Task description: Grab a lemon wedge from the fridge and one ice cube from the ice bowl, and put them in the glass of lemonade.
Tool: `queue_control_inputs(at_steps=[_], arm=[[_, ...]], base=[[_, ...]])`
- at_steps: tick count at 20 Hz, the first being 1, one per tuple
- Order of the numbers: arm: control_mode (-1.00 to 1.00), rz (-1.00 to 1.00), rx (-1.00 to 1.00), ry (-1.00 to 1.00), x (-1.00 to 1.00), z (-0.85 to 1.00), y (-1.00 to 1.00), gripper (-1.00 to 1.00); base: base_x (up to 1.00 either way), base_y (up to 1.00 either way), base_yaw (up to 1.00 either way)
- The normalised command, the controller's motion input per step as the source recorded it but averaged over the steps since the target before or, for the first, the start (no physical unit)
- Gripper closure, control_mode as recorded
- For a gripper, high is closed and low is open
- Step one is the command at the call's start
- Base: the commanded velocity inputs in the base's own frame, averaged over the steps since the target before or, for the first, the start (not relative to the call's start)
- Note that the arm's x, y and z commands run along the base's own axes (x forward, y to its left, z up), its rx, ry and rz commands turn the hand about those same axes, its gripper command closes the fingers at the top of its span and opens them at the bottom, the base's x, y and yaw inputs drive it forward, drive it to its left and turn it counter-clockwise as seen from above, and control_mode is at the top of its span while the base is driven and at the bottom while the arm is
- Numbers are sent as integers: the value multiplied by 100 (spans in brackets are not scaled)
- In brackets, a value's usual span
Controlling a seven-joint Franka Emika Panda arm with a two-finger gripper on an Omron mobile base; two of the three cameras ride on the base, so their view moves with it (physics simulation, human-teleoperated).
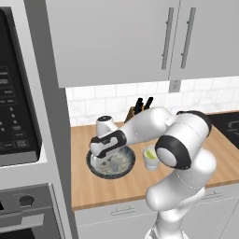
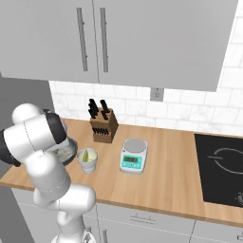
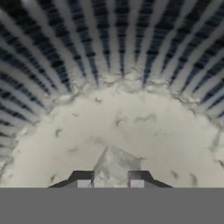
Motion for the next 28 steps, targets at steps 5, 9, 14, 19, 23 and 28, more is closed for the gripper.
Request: queue_control_inputs(at_steps=[5, 9, 14, 19, 23, 28], arm=[[-100, 2, 9, -1, -6, 29, -8, 100], [-100, 0, 13, -2, -51, 9, -53, 100], [-100, 0, 8, -2, -37, 17, -15, 100], [-100, -4, 3, -12, -24, 56, 0, 100], [-100, -10, -5, 0, -4, 97, -20, 100], [-100, -19, -2, 0, -9, 35, -79, 100]], base=[[0, 0, 0], [0, 0, 0], [0, 0, 0], [0, 0, 0], [0, 0, 0], [0, 0, 0]])
